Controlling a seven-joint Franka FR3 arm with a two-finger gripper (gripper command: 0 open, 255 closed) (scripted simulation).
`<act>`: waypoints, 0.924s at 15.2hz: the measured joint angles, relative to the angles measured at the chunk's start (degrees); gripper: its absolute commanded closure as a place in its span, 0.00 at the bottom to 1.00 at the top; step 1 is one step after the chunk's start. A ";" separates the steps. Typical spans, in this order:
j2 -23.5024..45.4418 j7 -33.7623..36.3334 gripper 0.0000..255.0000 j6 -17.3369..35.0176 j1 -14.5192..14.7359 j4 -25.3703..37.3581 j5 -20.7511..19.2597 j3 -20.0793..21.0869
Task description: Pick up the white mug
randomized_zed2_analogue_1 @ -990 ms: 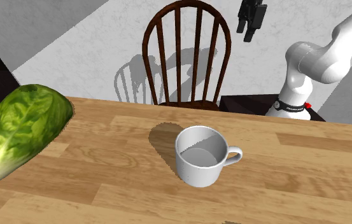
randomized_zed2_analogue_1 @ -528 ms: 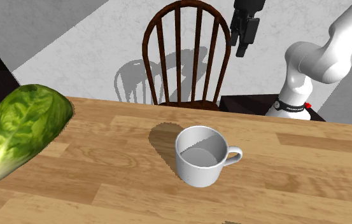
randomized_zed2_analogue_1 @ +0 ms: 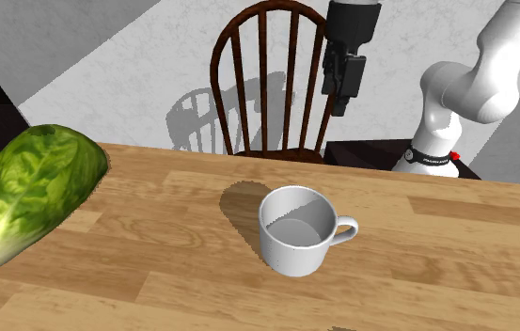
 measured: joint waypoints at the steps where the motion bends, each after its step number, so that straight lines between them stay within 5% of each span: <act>1: 1.68 1.11 0.00 0.11 0.27 1.53 -0.05 0.79; 14: 29.25 15.16 0.00 0.90 5.99 27.29 -7.19 7.93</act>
